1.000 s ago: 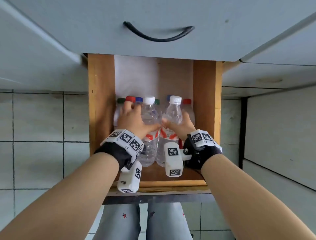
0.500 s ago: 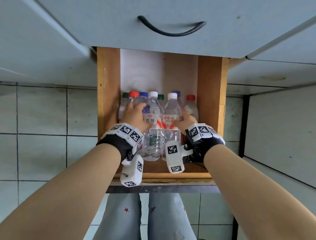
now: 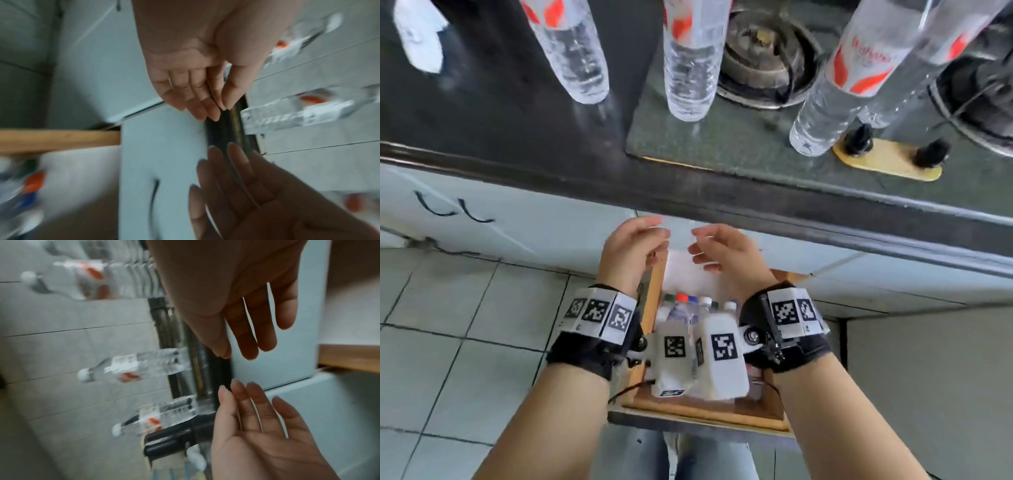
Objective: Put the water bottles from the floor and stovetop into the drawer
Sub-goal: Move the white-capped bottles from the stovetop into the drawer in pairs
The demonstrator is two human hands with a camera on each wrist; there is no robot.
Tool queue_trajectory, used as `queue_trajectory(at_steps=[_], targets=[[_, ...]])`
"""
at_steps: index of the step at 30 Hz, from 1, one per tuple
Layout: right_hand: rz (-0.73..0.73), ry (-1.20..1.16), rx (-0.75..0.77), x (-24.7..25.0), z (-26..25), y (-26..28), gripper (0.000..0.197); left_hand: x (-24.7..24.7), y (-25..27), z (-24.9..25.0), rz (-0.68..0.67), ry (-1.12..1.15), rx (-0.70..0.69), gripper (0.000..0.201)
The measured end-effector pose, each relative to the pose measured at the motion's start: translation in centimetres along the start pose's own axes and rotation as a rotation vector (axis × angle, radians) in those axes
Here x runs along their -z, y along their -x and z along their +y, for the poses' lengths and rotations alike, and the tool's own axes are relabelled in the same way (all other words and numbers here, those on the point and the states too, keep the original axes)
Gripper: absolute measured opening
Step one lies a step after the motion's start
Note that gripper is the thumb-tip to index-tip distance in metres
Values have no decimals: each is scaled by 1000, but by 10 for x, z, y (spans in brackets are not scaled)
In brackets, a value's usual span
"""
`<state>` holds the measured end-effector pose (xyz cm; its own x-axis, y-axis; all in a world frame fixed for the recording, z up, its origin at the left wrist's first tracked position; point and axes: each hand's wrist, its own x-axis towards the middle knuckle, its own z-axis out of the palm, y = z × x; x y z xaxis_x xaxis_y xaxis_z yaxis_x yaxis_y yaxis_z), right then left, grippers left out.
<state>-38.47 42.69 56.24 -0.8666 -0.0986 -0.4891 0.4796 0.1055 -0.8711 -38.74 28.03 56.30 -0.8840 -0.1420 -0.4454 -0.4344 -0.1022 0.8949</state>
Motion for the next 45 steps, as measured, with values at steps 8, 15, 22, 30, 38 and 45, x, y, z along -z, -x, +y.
queue_trajectory(at_steps=[8,15,22,30,38,45], targets=[[514,72,336,-35,-112,-63,58,50,-63,117,206,137,-266,54],[639,35,512,-34,-172,-118,108,60,-141,182,152,46,-402,100],[631,-137,551,-34,-170,-126,93,50,-158,189,27,12,-478,49],[408,-174,636,-23,-138,-72,72,47,-91,156,-12,29,-535,62],[152,-182,581,11,-63,18,66,3,0,86,-160,96,-535,40],[189,-65,332,53,50,51,73,-31,32,-42,-203,-32,-256,54]])
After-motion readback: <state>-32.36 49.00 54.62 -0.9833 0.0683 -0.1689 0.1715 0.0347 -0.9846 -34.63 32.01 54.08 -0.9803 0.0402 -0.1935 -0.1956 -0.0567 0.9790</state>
